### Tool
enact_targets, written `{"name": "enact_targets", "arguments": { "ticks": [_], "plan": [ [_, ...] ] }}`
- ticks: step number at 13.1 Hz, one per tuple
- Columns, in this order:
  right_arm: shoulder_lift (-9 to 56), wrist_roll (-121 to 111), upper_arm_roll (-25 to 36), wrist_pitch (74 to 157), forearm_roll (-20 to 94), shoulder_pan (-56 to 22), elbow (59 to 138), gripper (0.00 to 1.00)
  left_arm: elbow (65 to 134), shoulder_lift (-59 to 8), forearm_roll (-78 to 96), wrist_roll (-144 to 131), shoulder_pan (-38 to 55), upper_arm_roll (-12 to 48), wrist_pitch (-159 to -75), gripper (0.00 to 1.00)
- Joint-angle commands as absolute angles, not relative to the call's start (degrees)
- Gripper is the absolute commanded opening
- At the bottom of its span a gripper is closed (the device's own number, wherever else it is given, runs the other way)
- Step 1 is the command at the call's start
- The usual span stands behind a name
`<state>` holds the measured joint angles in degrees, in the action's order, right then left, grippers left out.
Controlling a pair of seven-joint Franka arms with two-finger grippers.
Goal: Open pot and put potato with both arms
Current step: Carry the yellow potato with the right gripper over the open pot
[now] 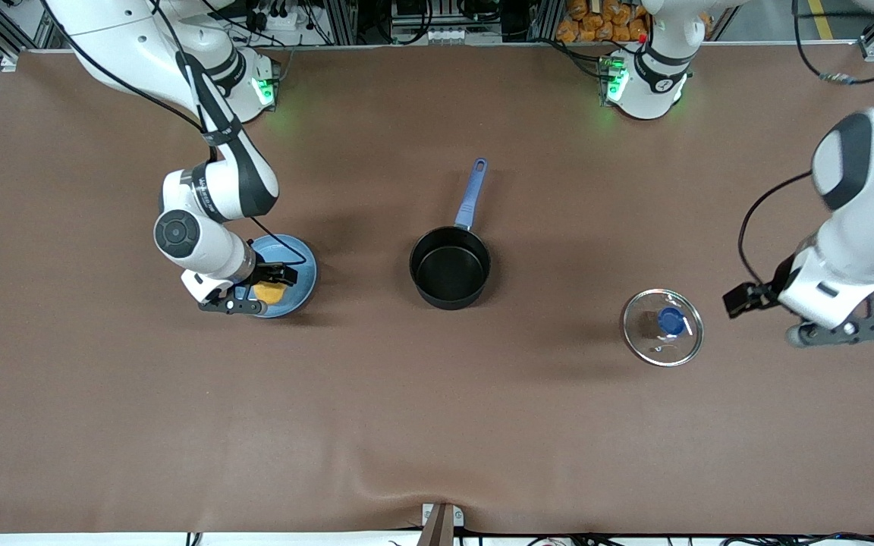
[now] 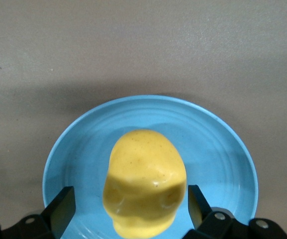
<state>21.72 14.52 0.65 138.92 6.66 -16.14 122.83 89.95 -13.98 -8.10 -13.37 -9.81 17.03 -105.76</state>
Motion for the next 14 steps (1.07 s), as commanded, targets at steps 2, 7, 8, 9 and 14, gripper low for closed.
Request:
{"name": "enact_targets", "arguments": {
  "ticks": [2, 7, 8, 9, 14],
  "plan": [
    [22.5, 14.2, 0.4, 142.6, 6.7, -15.5, 124.8, 0.83, 88.0, -7.8, -4.8, -12.0, -10.5, 17.6, -97.2, 1.0],
    [21.1, 15.0, 0.3, 134.7, 6.9, -15.8, 120.5, 0.0, 89.9, 0.5, 1.6, -7.9, -9.4, 14.5, -89.8, 1.0],
    [21.0, 16.8, 0.2, 128.6, 6.9, -16.3, 115.9, 0.0, 92.1, 2.7, 1.8, -8.2, -5.5, 11.3, -89.2, 1.0],
    [21.1, 19.4, 0.1, 122.9, 7.0, -17.2, 111.1, 0.0, 93.3, 4.3, 1.8, -8.2, -5.2, 10.5, -88.9, 1.0],
    [27.8, 35.0, -1.8, 118.2, 7.4, -27.3, 90.7, 0.0, 92.9, 3.9, 1.8, -7.6, -5.4, 10.5, -88.0, 1.0]
  ]
}}
